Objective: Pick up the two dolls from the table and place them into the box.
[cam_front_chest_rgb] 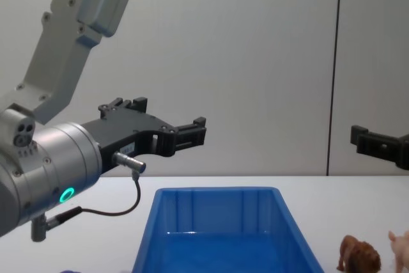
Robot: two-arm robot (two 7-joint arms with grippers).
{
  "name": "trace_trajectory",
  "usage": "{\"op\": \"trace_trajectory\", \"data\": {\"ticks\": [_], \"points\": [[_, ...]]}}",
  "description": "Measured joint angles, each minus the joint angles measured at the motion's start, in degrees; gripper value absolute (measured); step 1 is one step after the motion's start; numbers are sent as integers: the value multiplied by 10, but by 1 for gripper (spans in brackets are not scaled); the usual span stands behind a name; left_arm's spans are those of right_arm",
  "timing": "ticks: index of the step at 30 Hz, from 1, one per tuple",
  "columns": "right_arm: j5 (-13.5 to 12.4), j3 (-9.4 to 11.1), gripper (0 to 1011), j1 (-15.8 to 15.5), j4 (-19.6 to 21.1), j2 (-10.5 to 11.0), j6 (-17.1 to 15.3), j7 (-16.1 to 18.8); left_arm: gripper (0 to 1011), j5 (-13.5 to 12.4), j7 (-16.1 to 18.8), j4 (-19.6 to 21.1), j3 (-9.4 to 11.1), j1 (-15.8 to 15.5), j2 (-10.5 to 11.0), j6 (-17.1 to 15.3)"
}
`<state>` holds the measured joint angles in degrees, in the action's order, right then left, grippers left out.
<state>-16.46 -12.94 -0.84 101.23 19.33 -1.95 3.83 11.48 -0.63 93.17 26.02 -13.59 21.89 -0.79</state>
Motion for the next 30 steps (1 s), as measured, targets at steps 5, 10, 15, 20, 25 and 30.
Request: {"op": "trace_trajectory", "data": {"ticks": [5,10,15,20,25,30], "points": [[0,0,1001,0,0,0,0,0,1001,0,0,0,0,0,0,0],[0,0,1001,0,0,0,0,0,1001,0,0,0,0,0,0,0],[0,0,1001,0,0,0,0,0,1001,0,0,0,0,0,0,0],[-4,3,1001,0,-3,2,-3,0,1001,0,0,0,0,0,0,0],[-10,7,1001,0,-10,4,-14,-2,1001,0,0,0,0,0,0,0],[-17,11,1001,-3,-19,7,-28,-8,1001,0,0,0,0,0,0,0]]}}
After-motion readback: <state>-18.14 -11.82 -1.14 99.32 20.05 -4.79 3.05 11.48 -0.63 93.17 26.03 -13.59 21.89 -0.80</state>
